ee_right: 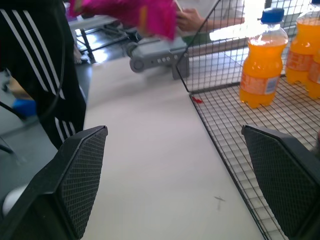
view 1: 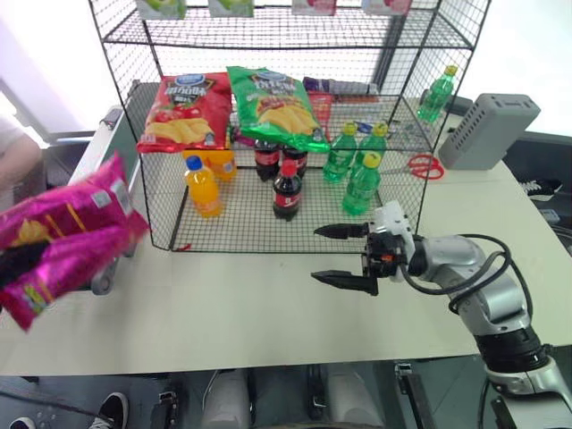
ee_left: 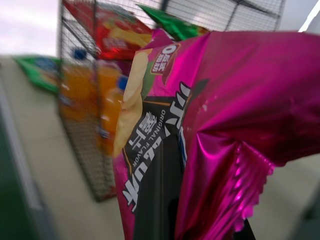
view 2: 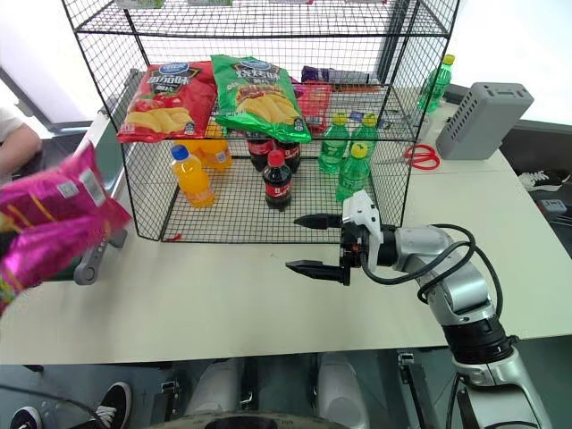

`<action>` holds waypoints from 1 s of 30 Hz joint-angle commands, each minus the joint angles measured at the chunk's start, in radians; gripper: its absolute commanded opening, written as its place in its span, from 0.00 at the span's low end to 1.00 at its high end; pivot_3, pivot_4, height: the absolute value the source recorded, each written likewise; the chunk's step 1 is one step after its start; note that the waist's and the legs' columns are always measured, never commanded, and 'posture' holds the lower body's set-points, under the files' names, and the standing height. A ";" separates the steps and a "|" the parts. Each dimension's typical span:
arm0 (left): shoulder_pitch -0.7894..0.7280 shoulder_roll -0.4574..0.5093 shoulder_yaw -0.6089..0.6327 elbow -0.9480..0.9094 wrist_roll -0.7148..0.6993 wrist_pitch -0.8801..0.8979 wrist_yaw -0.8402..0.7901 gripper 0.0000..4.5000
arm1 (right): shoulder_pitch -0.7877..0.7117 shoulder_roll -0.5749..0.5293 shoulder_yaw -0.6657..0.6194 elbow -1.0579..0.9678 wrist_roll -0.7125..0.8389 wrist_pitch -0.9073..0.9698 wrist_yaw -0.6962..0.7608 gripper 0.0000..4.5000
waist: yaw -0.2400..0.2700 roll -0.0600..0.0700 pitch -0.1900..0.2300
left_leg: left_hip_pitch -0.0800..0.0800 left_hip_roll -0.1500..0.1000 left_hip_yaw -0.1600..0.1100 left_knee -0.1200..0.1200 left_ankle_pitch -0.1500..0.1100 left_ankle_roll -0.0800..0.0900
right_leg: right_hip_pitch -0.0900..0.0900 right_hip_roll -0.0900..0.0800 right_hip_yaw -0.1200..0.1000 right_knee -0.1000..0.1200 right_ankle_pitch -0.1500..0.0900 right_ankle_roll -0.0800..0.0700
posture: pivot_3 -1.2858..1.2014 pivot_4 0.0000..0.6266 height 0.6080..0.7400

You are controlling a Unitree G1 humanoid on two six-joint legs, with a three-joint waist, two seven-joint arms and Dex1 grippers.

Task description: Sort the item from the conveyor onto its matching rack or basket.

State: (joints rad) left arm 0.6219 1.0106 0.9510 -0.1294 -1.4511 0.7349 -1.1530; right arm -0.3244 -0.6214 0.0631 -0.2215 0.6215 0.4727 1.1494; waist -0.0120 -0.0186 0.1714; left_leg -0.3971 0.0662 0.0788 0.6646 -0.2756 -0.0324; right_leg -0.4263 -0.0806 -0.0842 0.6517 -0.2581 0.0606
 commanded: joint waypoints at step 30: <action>-0.790 -0.366 -0.754 -0.067 -0.261 0.315 0.266 0.00 | -0.148 0.022 -0.041 -0.124 0.597 0.625 -0.111 0.88 | 0.022 0.001 -0.001 | 0.002 -0.002 0.000 0.000 0.000 0.000 | 0.002 0.002 0.003 -0.001 0.000 0.000 | 0.52 0.24 0.98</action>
State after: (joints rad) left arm -0.1560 0.6493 0.1776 -0.1898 -1.7213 1.0582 -0.8841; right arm -0.4532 -0.5952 0.0291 -0.3291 1.2091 1.1043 1.0238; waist 0.0103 -0.0180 0.1709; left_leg -0.3958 0.0643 0.0782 0.6648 -0.2756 -0.0322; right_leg -0.4239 -0.0784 -0.0809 0.6507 -0.2578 0.0605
